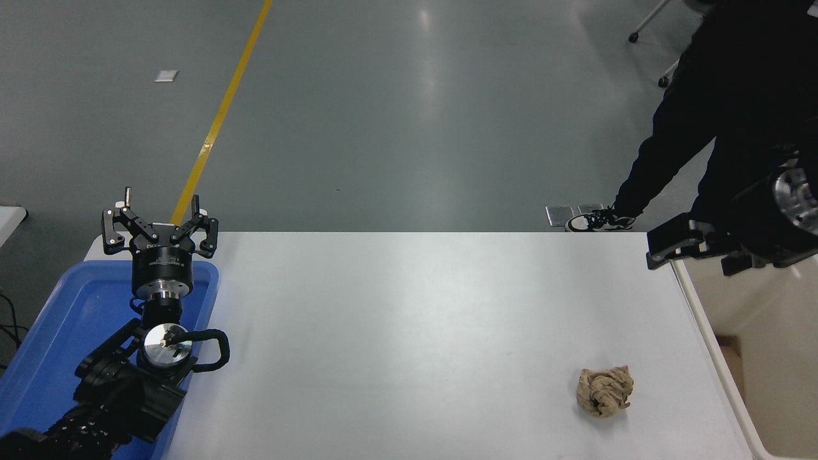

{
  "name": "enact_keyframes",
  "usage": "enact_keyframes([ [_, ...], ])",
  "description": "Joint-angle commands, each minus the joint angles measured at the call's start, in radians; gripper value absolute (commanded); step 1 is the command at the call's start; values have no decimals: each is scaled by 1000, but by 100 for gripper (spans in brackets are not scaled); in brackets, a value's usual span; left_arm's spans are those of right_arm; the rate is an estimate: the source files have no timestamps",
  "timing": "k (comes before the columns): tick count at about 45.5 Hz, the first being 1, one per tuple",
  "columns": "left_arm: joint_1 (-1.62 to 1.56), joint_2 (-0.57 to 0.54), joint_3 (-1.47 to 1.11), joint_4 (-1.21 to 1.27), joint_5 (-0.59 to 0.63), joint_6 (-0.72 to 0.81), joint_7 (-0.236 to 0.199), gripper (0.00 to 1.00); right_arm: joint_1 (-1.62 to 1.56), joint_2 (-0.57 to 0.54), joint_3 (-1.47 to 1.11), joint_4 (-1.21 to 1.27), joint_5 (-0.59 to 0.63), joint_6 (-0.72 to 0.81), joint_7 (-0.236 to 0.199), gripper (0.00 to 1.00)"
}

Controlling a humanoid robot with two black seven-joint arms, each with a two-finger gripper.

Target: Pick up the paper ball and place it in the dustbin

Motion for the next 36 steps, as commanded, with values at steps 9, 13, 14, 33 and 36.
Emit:
enact_keyframes([
  [9,0,0,1,-1,1,-2,0,99,-652,122,176,-258,-111,-283,3,100],
  [13,0,0,1,-1,1,-2,0,99,-767,162,236,-323,-157,-317,1,100],
  [14,0,0,1,-1,1,-2,0,99,-787,168,251,-334,-157,-326,1,100],
  [33,0,0,1,-1,1,-2,2,99,-1011,242,449,-457,-154,-394,1,100],
  [36,0,0,1,-1,1,-2,2,99,-1018,240,451,-466,-154,-395,1,100],
])
